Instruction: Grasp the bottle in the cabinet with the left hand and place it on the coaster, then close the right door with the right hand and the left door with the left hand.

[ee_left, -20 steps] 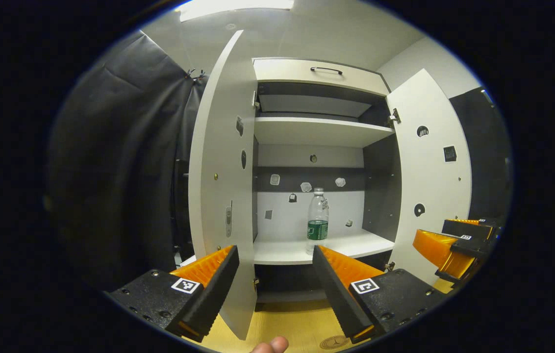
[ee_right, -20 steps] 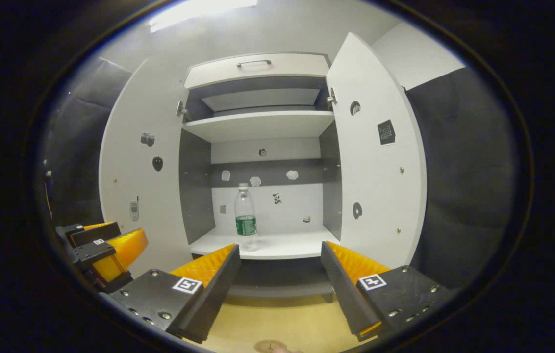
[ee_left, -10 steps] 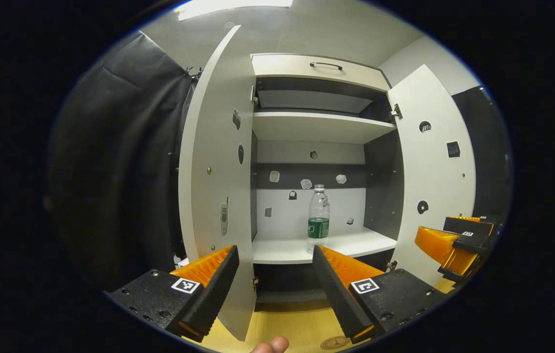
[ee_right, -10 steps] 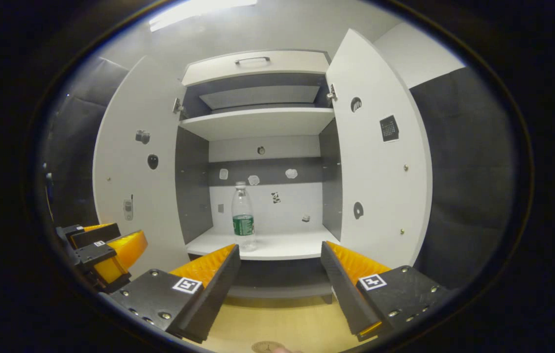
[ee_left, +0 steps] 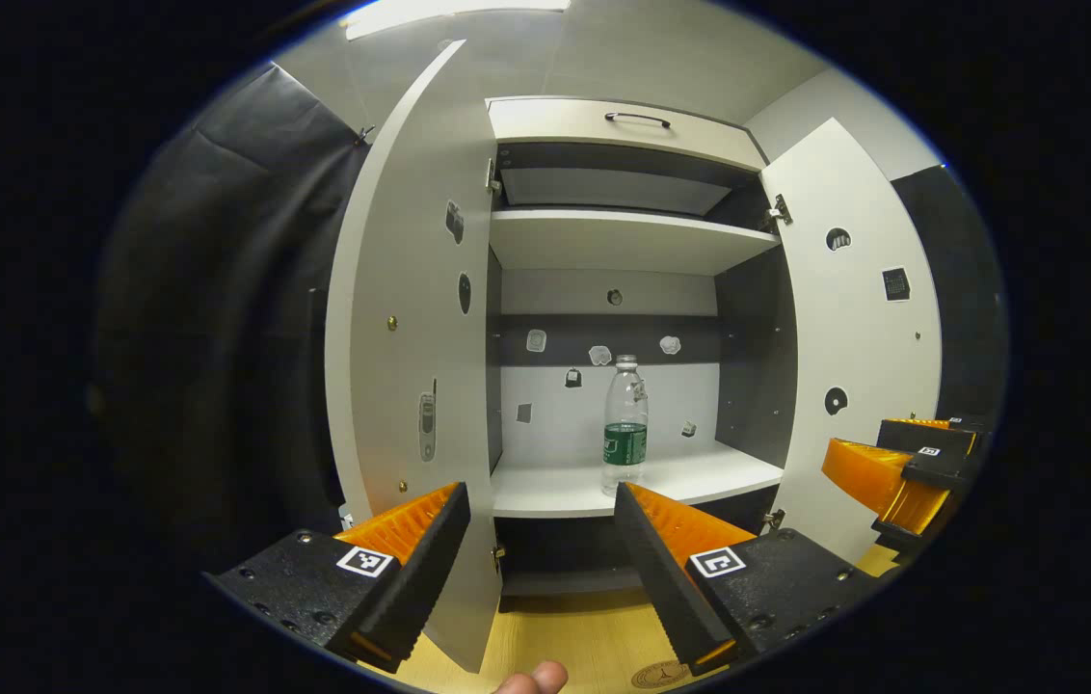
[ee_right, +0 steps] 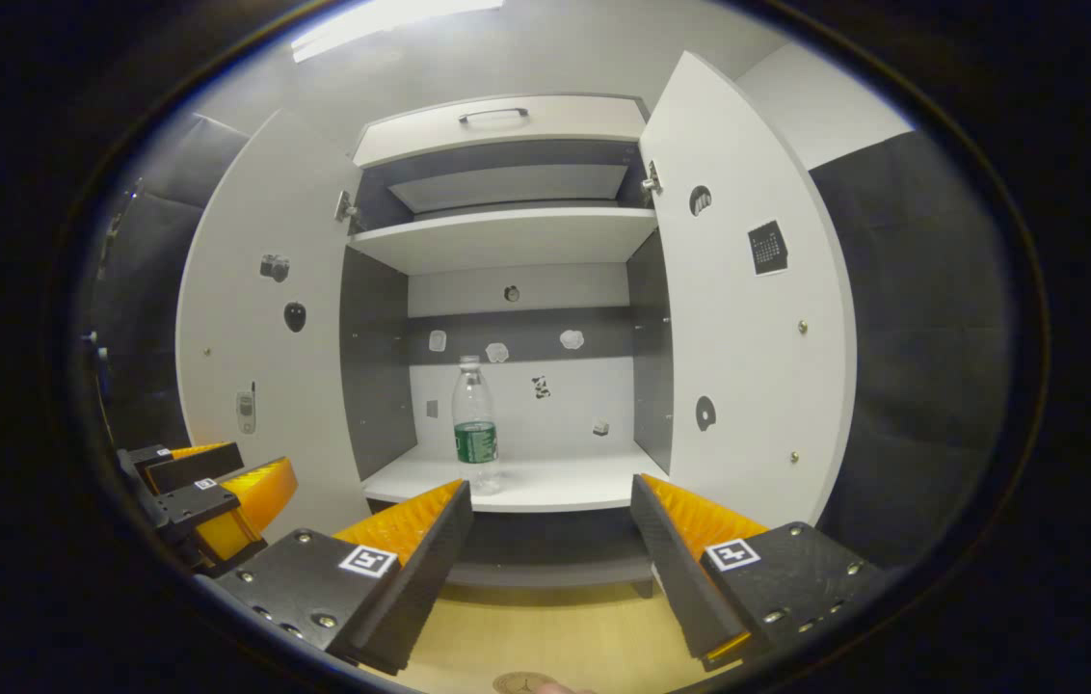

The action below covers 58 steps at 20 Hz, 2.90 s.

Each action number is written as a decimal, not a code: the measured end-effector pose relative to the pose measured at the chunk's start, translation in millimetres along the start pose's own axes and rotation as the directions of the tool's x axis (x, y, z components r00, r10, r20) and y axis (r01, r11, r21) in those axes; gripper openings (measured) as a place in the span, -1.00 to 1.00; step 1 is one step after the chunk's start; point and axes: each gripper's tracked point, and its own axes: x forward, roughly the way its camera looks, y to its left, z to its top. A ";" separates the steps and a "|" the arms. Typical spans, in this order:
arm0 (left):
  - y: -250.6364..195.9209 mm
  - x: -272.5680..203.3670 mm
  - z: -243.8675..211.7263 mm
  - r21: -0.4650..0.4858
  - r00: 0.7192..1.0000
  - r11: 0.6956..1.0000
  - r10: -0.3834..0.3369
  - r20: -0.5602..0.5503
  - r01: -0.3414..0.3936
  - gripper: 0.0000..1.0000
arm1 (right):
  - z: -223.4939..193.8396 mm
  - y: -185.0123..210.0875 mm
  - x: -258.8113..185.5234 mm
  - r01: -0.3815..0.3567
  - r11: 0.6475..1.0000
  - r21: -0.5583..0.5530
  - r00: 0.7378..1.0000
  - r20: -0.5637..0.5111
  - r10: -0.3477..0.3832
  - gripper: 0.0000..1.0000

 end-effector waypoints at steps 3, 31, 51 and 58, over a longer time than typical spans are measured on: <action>-3.2 7.9 -2.5 -0.002 1.000 1.000 -0.007 -0.005 0.007 0.92 | -3.0 -1.0 2.5 0.000 1.000 0.001 1.000 -0.009 0.000 1.00; -96.7 246.4 -28.2 -0.001 0.984 0.985 -0.175 -0.026 0.175 0.94 | -40.8 -60.2 9.5 0.177 0.981 -0.073 0.972 -0.144 -0.186 0.94; -104.4 262.9 -21.5 0.033 0.981 0.981 -0.190 -0.028 0.191 0.65 | -45.1 -74.9 -11.3 0.208 0.976 -0.065 0.964 -0.156 -0.215 1.00; -101.8 182.5 -4.7 0.013 0.977 0.978 -0.210 0.022 0.210 0.63 | -50.3 -78.7 -28.5 0.180 0.983 -0.033 0.970 -0.158 -0.183 1.00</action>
